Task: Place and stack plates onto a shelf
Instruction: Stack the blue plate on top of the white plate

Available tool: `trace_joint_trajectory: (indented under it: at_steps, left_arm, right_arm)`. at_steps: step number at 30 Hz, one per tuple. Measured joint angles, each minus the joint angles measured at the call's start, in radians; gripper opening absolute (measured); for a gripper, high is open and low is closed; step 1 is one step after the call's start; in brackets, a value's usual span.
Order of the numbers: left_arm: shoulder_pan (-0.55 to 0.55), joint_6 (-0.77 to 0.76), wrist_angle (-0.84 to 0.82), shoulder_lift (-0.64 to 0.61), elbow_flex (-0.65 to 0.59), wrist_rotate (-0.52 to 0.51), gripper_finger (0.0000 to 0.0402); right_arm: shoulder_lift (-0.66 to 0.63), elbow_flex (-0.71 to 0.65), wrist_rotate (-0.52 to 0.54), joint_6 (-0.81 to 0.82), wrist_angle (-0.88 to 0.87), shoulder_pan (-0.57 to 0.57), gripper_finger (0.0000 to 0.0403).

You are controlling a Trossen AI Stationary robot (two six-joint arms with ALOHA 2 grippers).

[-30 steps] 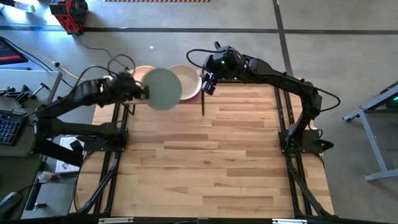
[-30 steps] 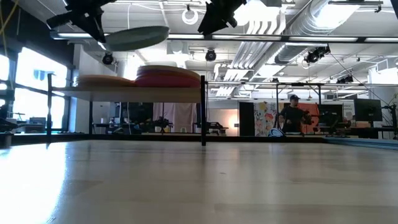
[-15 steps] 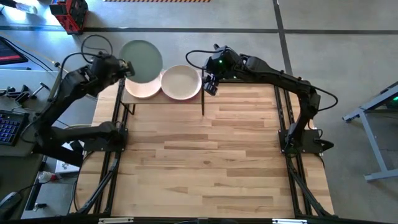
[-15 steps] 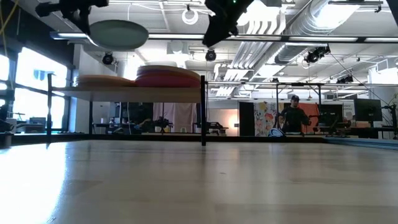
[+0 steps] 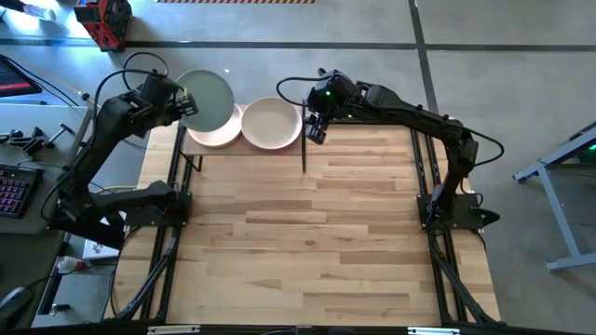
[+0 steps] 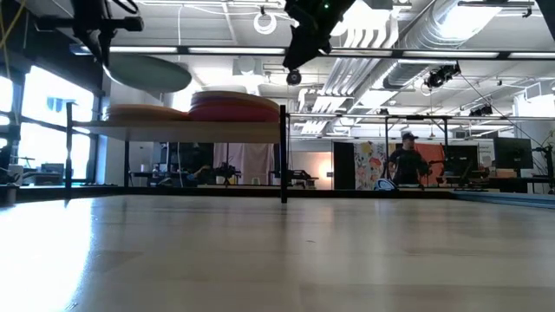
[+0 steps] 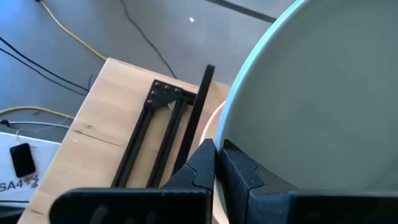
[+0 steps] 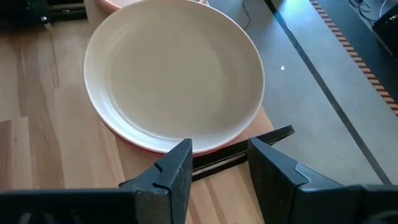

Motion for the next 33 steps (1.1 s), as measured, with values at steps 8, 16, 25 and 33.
trace_joint_trajectory:
  at_steps: [8,16,25,33]
  left_arm:
    - [0.000,0.000,-0.007,0.023,0.000,0.042,0.0003]
    - [0.000,-0.034,-0.015,0.072,0.000,0.053,0.0003]
    - [0.000,-0.058,-0.086,0.129,0.000,0.055,0.0003]
    - [0.000,-0.090,-0.086,0.156,0.000,0.073,0.0003]
  right_arm:
    - [0.000,0.000,0.000,-0.001,-0.012,0.000,0.0133]
    - [0.000,0.000,0.000,-0.001,-0.077,0.000,0.0133]
    - [0.000,0.000,0.001,-0.046,-0.115,0.000,0.0133]
    - [0.000,0.000,0.001,-0.064,-0.135,0.000,0.0133]
